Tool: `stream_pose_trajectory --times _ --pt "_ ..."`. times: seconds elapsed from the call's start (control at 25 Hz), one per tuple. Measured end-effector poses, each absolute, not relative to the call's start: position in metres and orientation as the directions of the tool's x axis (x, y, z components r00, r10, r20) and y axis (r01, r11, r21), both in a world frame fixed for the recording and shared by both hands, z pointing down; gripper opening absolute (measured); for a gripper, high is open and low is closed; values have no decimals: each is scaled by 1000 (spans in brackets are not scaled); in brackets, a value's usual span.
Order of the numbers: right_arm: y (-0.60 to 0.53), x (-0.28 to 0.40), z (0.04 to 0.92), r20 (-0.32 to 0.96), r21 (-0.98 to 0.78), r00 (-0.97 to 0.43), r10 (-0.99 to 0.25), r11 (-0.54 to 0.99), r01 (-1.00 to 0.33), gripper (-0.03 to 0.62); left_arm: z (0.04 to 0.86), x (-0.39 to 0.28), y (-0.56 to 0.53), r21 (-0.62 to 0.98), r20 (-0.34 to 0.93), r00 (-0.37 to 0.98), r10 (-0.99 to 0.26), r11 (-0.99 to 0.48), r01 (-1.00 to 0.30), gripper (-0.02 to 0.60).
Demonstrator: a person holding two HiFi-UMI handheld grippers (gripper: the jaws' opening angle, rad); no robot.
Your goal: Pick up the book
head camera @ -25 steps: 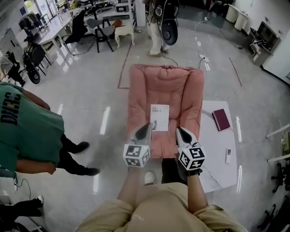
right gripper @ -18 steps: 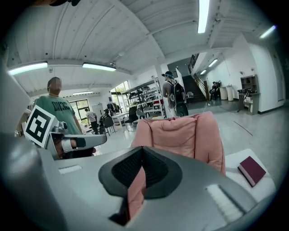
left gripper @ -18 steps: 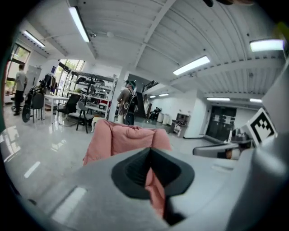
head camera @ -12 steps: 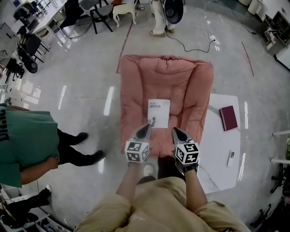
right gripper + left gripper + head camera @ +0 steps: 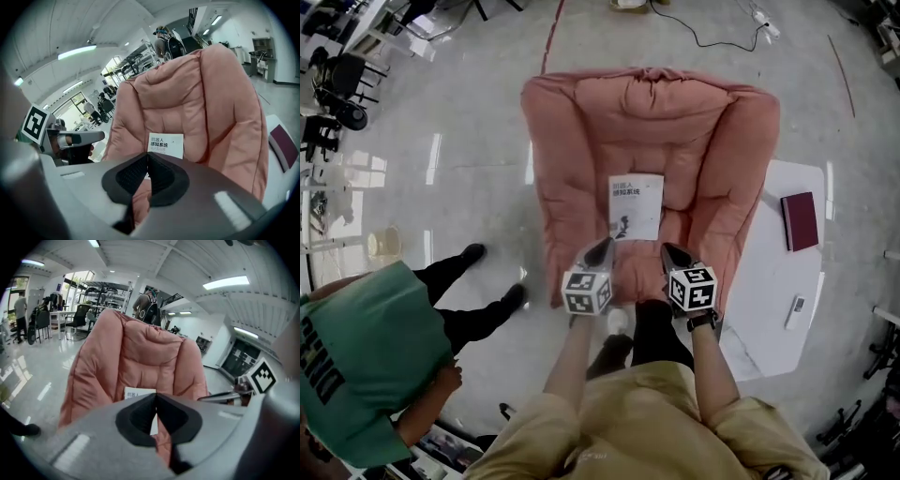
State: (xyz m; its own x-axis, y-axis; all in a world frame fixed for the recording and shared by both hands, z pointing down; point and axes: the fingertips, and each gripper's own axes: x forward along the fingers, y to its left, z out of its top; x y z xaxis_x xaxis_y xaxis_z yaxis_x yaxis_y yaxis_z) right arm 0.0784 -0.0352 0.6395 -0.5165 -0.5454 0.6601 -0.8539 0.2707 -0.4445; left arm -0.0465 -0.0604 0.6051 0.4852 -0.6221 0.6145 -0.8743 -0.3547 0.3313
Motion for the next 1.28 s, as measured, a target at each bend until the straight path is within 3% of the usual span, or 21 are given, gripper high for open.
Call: stream_pose_trajectory --times 0.56,0.64,0.92,1.28 --pt "-94 75 788 746 -503 -545 -384 212 -838 58 747 -51 -109 303 751 414 -515 -289 -908 5" --pt "-93 73 807 752 -524 -566 -338 214 -824 108 767 -53 -112 298 772 397 -496 -269 -916 42" --pt "-106 85 853 798 -484 -534 -277 231 -844 131 814 -59 -120 292 806 365 -466 -223 -930 97" --pt "-120 75 885 815 -467 -519 -258 236 -852 206 845 -60 -132 292 835 360 -416 -219 -931 176"
